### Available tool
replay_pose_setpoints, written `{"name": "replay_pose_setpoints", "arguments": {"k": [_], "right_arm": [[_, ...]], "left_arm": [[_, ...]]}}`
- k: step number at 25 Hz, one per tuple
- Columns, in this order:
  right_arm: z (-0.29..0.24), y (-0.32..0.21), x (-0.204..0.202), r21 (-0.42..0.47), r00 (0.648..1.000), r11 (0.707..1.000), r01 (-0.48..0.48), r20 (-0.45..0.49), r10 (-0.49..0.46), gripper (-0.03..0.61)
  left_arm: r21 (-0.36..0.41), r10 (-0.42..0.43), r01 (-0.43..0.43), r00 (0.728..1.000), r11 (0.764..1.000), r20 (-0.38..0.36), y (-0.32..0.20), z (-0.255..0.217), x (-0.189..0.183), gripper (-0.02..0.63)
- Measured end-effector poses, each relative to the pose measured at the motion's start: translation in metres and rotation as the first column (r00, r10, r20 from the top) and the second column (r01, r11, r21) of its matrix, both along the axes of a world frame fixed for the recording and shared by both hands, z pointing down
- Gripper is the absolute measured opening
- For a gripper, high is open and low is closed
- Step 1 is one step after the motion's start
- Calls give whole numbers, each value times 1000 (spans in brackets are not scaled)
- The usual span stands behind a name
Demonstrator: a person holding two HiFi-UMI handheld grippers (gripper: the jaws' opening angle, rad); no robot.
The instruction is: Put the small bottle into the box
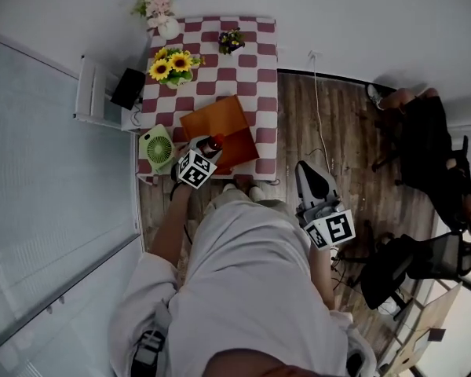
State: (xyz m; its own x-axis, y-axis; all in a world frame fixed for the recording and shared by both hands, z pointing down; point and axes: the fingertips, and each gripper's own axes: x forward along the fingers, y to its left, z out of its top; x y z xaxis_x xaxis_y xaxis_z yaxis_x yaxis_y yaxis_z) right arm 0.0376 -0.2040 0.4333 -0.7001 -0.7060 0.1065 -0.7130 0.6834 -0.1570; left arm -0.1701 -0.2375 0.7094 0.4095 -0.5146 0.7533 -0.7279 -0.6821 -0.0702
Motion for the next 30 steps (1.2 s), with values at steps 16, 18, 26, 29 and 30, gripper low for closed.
{"name": "replay_pose_setpoints", "arguments": {"k": [16,18,26,29,30], "right_arm": [[3,9,43,-23,988,988,-153,0,153,3],[3,8,44,-24,988,987,-157,-1,157,3],[6,10,40,-36,988,988,-153,-16,152,3],[7,10,41,-41,987,986,-159,-18,158,3],[7,10,42,-42,987,986,-161,-18,161,3]], "left_arm": [[-301,188,-144,975,943,121,6,95,43,213],[-325,211,-156,967,933,141,8,104,45,213],[-461,303,-124,891,879,338,19,150,34,213],[-492,316,-102,872,865,374,20,159,34,213],[-502,318,-94,868,860,382,20,161,34,213]]}}
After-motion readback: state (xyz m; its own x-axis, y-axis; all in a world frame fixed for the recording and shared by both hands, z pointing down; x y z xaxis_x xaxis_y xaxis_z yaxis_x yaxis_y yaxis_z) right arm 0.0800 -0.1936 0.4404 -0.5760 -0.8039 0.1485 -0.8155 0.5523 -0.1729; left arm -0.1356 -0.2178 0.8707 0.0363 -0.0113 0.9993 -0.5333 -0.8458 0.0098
